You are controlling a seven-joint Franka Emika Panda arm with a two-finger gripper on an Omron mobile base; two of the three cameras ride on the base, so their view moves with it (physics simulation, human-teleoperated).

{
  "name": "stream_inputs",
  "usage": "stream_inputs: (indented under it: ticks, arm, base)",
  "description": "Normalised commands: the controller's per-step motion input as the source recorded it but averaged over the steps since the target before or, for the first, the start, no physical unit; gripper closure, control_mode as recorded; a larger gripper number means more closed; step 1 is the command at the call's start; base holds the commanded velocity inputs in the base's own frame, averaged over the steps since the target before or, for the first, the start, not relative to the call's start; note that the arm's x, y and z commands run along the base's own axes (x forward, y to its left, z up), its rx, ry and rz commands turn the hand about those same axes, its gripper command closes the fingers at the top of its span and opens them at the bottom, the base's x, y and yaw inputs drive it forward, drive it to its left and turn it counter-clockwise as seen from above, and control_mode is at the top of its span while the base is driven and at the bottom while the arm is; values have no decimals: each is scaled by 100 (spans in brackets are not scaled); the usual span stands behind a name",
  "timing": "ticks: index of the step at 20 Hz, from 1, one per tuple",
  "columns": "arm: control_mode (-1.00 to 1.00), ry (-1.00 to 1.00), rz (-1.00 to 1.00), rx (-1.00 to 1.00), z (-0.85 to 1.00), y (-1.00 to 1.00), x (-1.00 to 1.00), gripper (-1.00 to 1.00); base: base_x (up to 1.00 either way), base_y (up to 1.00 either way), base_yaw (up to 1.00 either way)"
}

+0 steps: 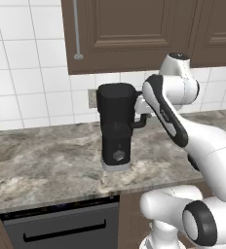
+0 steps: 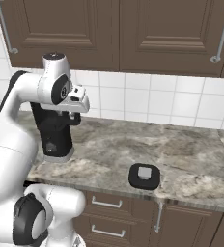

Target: Close the lid blender by securely placing the lid on top.

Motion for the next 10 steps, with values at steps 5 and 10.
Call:
stream_inputs:
  ticks: [5, 10]
  arm:
    - [-100, -3, -1, 3, -14, -15, -20, -100]
    - [-100, 0, -2, 22, -53, -96, 0, -100]
  base:
    - [0, 0, 0]
    - [0, 0, 0]
